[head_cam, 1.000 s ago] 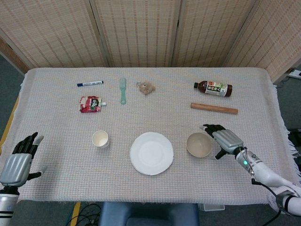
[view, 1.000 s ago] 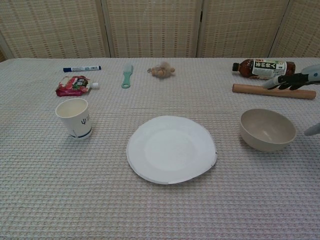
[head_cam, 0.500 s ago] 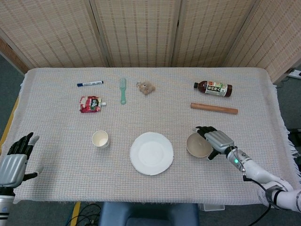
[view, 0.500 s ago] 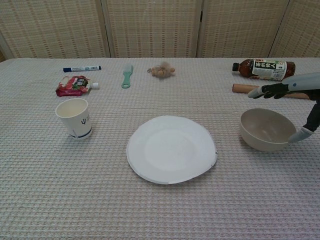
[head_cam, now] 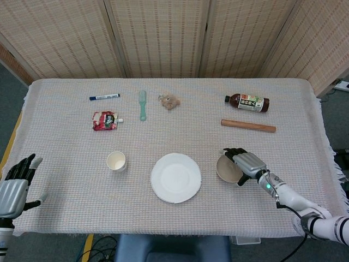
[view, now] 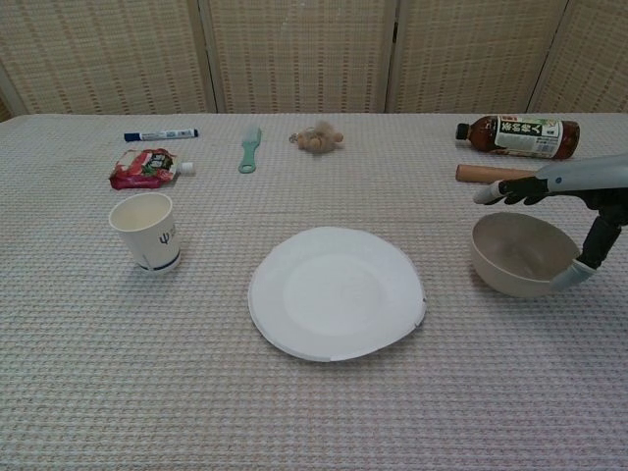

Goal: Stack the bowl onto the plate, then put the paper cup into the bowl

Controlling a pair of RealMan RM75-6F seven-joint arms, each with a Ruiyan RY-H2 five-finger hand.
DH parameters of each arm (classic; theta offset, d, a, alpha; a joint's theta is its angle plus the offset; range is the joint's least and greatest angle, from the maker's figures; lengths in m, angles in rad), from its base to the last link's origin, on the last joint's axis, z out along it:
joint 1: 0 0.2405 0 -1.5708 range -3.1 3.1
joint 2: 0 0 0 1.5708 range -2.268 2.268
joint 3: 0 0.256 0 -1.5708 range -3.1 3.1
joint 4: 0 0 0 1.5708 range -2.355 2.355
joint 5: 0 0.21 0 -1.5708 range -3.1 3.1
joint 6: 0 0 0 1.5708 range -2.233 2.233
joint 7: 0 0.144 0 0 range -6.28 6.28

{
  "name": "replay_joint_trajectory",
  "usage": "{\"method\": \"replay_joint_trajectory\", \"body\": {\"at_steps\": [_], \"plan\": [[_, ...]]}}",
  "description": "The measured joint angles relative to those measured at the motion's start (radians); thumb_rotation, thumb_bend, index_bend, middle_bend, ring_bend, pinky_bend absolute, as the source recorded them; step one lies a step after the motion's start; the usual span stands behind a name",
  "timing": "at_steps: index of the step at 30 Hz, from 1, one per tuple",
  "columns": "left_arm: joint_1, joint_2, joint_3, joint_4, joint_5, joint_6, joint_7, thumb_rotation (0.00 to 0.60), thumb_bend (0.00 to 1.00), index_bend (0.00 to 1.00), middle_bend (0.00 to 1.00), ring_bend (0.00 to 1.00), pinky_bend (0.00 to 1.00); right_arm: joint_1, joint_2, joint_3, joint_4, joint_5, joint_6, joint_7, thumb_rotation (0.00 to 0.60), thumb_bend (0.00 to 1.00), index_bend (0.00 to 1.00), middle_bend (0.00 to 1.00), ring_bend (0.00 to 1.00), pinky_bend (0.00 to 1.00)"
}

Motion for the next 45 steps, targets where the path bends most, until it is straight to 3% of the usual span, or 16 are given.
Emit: {"method": "replay_joint_trajectory", "body": {"at_steps": [11,16,19,22,30,38,45], "plan": [[0.003,0.003,-0.001,0.012,-0.001,0.002,-0.02,0.6,0.26,0.0,0.0,0.0,0.15,0.013,-0.04,-0.007,0.037,0.015,-0.003,-0.013,0.6,0.05,0.0,0.0,0.0,0.0],[0.007,0.007,-0.001,0.015,-0.003,0.006,-0.027,0.6,0.26,0.0,0.0,0.0,0.15,0.019,-0.055,-0.007,0.046,0.017,-0.001,-0.016,0.6,0.14,0.0,0.0,0.17,0.19],[0.009,0.009,-0.001,0.015,-0.003,0.008,-0.034,0.6,0.26,0.0,0.0,0.0,0.15,0.018,-0.058,-0.006,0.042,0.009,0.013,-0.015,0.6,0.22,0.0,0.0,0.28,0.36],[0.012,0.012,-0.001,0.015,-0.001,0.011,-0.04,0.6,0.26,0.0,0.0,0.0,0.15,0.015,-0.055,-0.005,0.032,0.003,0.026,-0.018,0.6,0.25,0.0,0.01,0.34,0.44],[0.019,0.019,-0.001,0.009,0.002,0.023,-0.043,0.6,0.26,0.0,0.0,0.0,0.15,0.007,-0.025,0.005,-0.019,-0.007,0.07,-0.022,0.6,0.25,0.0,0.02,0.35,0.45],[0.024,0.024,-0.003,0.007,0.006,0.033,-0.046,0.6,0.26,0.0,0.0,0.0,0.15,0.022,0.039,0.059,-0.143,-0.002,0.128,-0.056,0.6,0.25,0.0,0.02,0.35,0.45],[0.031,0.033,0.001,0.026,0.01,0.034,-0.066,0.6,0.26,0.0,0.0,0.0,0.15,0.087,-0.01,0.087,-0.184,0.061,0.127,-0.155,0.6,0.24,0.0,0.03,0.35,0.45]]}}
